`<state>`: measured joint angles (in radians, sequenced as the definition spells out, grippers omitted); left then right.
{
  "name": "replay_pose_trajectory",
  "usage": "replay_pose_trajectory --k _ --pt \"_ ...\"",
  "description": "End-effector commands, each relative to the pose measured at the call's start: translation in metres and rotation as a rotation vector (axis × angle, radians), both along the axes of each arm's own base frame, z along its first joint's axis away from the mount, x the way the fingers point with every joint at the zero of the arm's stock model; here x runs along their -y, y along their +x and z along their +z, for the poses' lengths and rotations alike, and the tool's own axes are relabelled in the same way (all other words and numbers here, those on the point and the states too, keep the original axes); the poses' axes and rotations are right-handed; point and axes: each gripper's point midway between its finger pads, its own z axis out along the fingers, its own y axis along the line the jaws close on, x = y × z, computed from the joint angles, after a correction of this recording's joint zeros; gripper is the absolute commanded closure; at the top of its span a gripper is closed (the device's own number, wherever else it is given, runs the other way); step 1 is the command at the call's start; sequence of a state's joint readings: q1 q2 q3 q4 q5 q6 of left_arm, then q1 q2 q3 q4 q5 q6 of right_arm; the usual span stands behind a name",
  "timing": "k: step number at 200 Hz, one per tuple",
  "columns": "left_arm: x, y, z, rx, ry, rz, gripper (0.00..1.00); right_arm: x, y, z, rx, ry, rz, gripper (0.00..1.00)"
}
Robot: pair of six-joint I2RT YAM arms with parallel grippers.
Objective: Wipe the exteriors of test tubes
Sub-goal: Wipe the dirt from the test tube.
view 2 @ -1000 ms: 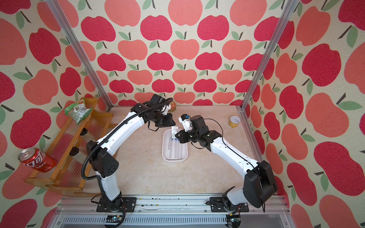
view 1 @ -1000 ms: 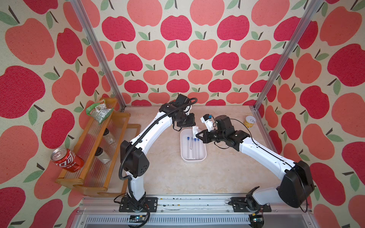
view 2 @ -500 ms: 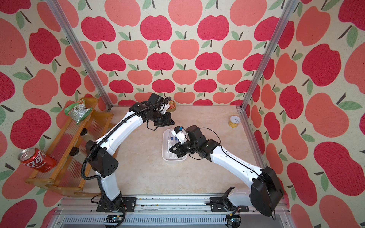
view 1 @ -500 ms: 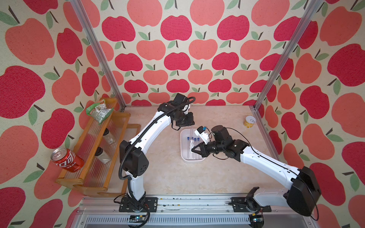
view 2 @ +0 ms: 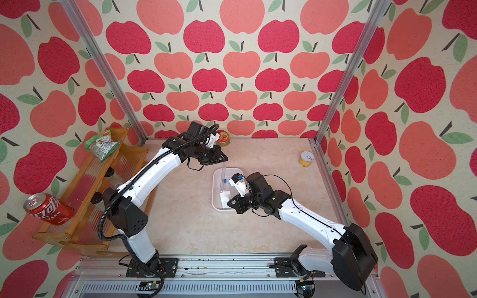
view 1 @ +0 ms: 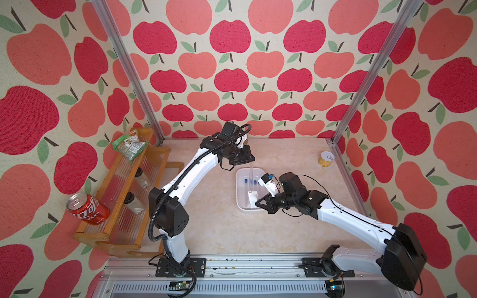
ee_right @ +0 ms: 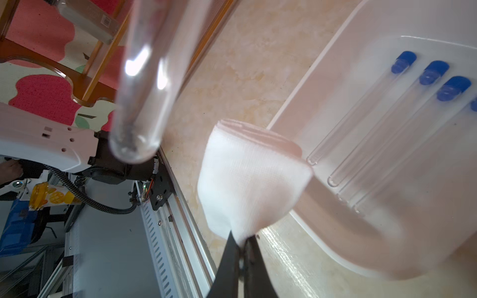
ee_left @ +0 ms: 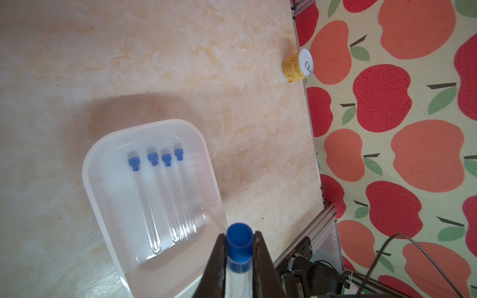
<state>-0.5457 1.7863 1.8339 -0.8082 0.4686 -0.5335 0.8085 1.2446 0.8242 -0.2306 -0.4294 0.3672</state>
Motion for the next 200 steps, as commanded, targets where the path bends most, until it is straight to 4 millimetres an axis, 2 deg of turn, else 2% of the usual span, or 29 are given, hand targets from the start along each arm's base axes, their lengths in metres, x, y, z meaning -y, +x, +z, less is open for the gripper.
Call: replay_pose_trajectory --k 1,31,87,133,200 --pt "0.012 -0.005 0.014 0.011 -0.093 -0.027 0.85 -0.003 0.01 0.013 0.023 0.023 -0.029 1.0" --pt "0.016 -0.008 0.009 -0.005 -0.102 -0.04 0.85 -0.009 0.012 0.035 0.033 0.11 -0.019 1.0" --pt "0.019 -0.014 0.009 -0.004 -0.114 -0.088 0.85 0.003 0.021 0.058 0.043 0.182 -0.031 1.0" --pt "0.022 -0.021 0.0 -0.03 -0.121 -0.119 0.85 0.014 0.043 0.075 0.039 0.283 -0.062 1.0" --pt "0.029 -0.034 -0.01 -0.051 -0.117 -0.16 0.85 0.013 0.076 0.086 0.026 0.322 -0.07 1.0"
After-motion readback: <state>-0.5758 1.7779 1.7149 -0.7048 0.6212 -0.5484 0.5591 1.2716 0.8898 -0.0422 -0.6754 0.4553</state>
